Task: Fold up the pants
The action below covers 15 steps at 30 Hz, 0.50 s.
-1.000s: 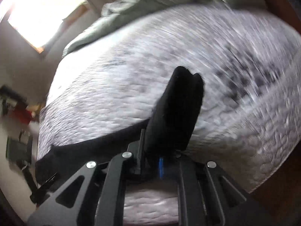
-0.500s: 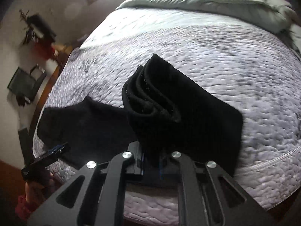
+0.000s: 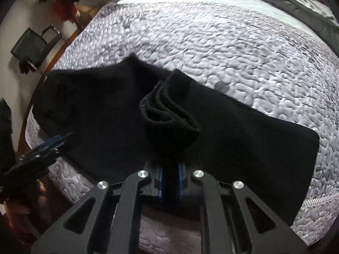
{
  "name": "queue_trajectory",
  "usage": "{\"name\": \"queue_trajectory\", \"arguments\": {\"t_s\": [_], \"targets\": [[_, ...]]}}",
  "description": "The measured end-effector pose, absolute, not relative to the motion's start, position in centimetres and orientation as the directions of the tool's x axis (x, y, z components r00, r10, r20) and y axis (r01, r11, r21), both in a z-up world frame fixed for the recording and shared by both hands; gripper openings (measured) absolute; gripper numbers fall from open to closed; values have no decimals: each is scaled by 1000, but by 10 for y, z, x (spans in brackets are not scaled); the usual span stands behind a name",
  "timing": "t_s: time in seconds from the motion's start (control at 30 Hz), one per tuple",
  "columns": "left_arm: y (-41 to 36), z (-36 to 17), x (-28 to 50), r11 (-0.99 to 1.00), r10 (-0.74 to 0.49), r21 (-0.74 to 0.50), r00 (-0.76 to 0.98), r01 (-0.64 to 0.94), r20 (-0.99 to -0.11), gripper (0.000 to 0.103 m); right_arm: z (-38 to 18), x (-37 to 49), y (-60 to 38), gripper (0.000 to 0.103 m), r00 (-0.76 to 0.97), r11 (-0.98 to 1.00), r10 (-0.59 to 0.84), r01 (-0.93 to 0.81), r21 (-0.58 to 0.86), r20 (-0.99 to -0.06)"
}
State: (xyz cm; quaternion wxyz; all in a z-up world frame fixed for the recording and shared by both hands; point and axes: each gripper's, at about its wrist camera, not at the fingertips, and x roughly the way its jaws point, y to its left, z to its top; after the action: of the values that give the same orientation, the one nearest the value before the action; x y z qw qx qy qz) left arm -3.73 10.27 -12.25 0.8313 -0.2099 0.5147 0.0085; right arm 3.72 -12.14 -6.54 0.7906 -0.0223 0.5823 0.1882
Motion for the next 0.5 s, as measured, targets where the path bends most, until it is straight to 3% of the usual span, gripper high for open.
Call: {"name": "queue_trajectory", "arguments": {"t_s": [0.1, 0.2, 0.23, 0.27, 0.37, 0.5], "targets": [[101, -122, -37, 918, -192, -324, 462, -227, -866, 98, -82, 37, -114, 11, 221, 929, 251, -328, 171, -942], [97, -123, -34, 925, -193, -313, 444, -214, -875, 98, -95, 32, -108, 37, 185, 913, 268, -361, 188, -945], [96, -123, -33, 926, -199, -315, 440, -209, -876, 98, -92, 28, -107, 54, 176, 897, 310, -380, 226, -934], [94, -122, -32, 924, -213, -324, 433, -202, -876, 98, -88, 24, -109, 58, 155, 877, 363, -391, 280, -919], [90, -123, -30, 901, -284, -388, 414, -193, -865, 98, -72, 14, -126, 57, 119, 817, 505, -385, 429, -855], [72, -127, -20, 875, -374, -457, 377, -160, -848, 98, -48, -1, -173, 58, 213, 850, 489, -336, 406, -846]]}}
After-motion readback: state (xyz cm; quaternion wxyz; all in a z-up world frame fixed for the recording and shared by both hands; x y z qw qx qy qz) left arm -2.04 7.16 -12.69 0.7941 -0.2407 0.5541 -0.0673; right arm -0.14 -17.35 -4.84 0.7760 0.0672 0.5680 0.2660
